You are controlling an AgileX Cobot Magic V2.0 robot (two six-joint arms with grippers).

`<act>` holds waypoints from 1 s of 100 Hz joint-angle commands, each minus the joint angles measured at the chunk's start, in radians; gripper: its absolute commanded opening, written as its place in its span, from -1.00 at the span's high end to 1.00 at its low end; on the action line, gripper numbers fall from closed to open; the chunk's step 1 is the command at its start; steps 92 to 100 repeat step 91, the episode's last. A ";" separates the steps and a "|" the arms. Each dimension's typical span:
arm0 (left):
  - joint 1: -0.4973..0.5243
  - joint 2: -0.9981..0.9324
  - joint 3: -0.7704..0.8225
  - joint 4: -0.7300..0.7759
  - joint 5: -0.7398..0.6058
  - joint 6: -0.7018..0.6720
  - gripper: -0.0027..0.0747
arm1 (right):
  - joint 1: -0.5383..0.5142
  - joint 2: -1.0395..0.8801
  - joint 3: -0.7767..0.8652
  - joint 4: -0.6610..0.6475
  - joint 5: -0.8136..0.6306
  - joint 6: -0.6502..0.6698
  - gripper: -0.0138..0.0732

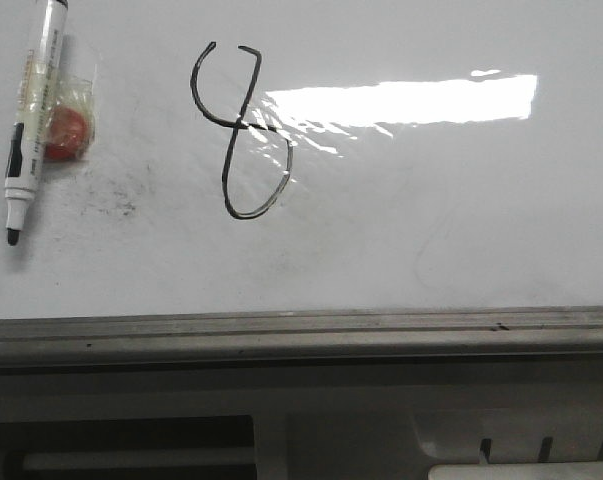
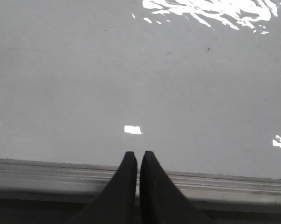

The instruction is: Write number 8 on whiteboard

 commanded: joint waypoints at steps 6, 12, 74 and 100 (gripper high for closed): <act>0.005 -0.032 0.032 -0.001 -0.037 -0.006 0.98 | -0.062 -0.019 0.013 -0.023 -0.026 -0.010 0.83; 0.005 -0.032 0.032 -0.001 -0.037 -0.006 0.98 | -0.064 -0.019 0.013 -0.023 -0.024 -0.010 0.83; 0.005 -0.032 0.032 -0.001 -0.037 -0.006 0.98 | -0.064 -0.019 0.013 -0.023 -0.025 -0.010 0.83; 0.005 -0.032 0.032 -0.001 -0.037 -0.006 0.98 | -0.064 -0.019 0.013 -0.023 -0.025 -0.010 0.83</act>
